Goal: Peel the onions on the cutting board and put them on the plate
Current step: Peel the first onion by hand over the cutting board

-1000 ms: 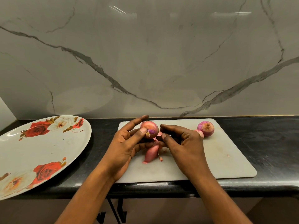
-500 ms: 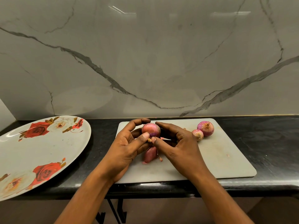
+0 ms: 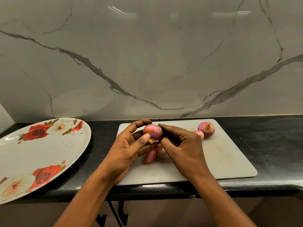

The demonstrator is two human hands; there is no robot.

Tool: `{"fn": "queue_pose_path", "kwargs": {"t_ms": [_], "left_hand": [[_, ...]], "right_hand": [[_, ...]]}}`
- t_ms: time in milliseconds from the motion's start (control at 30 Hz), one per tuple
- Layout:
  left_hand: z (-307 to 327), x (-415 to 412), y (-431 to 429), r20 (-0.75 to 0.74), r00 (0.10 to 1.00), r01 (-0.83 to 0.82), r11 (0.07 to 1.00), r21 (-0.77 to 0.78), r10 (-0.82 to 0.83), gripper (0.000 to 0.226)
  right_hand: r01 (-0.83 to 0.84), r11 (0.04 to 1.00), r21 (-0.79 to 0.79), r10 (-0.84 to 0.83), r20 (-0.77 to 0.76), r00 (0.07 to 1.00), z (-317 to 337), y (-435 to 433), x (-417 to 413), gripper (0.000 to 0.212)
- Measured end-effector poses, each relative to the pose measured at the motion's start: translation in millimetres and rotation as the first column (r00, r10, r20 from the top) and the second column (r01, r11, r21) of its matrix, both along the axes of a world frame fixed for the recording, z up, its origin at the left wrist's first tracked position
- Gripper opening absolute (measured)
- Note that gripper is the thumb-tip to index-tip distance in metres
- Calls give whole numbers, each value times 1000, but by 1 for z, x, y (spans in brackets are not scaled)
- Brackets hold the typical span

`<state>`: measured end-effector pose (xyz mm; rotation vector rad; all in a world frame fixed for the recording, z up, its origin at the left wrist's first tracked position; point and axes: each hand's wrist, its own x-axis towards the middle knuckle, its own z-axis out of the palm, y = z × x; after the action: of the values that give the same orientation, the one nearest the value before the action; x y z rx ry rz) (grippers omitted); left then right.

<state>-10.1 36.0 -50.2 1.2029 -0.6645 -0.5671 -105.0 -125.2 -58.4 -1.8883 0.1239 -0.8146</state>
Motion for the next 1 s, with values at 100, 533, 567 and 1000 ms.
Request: {"fn": "queue_pose_path", "kwargs": {"t_ms": [100,533,567,1000], "left_hand": [[0,1,-1,-30,1000,-7,1000,-5,7,39],[-2,-1,-1,13,999,-28,998,-63,29,46],[-2,-1,-1,9,1000,-24,998,-65,25,46],[-5,3,-3,-31,995,-99,994,-45,98,43]], "right_hand": [[1,1000,22,-1,-13,1000,-1,-1,0,41],[-53,998,14,54,-90,994,2,5,-1,11],[-65,998,26,67,-91,994,2,5,-1,11],[-32,999,35,34,-88,996,-2,-1,1,10]]}}
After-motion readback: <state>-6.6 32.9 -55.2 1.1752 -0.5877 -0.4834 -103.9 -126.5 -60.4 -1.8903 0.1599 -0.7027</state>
